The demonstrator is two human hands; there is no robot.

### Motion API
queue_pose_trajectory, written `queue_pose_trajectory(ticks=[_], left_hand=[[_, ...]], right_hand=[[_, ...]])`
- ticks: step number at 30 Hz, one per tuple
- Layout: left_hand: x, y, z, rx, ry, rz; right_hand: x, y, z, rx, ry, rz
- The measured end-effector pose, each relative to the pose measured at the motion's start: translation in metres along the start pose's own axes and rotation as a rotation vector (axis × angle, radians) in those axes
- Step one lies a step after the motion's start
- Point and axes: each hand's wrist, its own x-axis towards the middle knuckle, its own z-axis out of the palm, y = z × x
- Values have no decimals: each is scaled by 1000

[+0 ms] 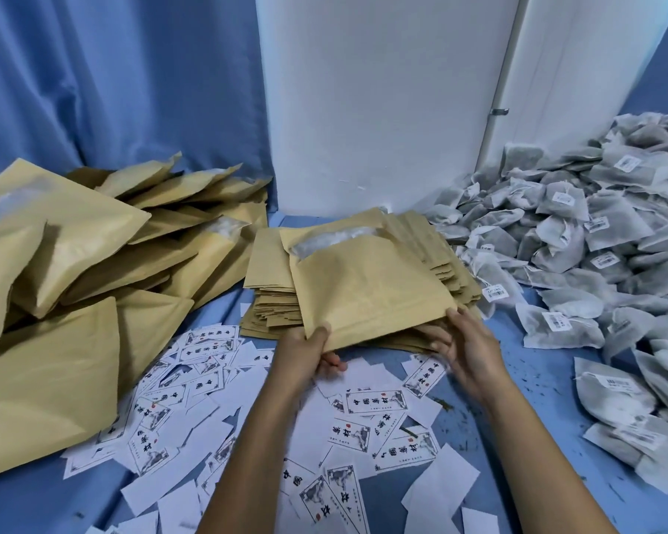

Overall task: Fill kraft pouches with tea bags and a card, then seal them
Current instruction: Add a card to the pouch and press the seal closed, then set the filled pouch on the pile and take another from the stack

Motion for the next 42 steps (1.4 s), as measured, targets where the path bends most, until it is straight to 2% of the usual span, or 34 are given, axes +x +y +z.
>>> queue_pose_trajectory(ticks=[3,5,7,13,19,22,25,27,28,29,31,32,33,35,37,40,42], left_hand=[[0,0,14,-27,16,108],[1,4,13,-74,2,118],[3,11,3,-79,-12,116],[-3,18,-60,-92,-6,152],[-14,24,-120,-188,74,293],[-20,36,-154,-279,122,403],[-9,72,-193,-577,258,534],[6,104,-217,-831,213,565],[11,117,-226,-892,169,515],[14,124,-232,-835,143,428],[19,120,-234,-474,99,242],[23,113,-231,-327,75,185],[26,105,-226,-237,52,135],[29,89,-212,-137,-13,62],[29,77,-196,-87,-56,-4],[32,65,-170,-55,-70,-62],[33,63,-152,-25,-55,-74]], right_hand=[[-1,-4,12,-164,36,-8],[-3,-6,23,-312,108,3],[-3,-7,35,-358,132,13],[-15,8,92,-360,9,62],[-26,44,155,-232,17,-8],[-28,56,203,-167,-38,-16],[-22,55,267,104,-240,108],[-20,51,301,169,-360,236],[-16,52,311,49,-422,219],[-11,57,315,-161,-486,154],[-3,69,302,-865,-514,-117],[5,73,286,-1234,-471,-234],[13,79,265,-1547,-399,-273],[27,88,219,-1941,-273,-228],[30,93,188,-2082,-219,-216],[27,97,174,-2156,-163,-490],[20,97,174,-2110,-129,-600]])
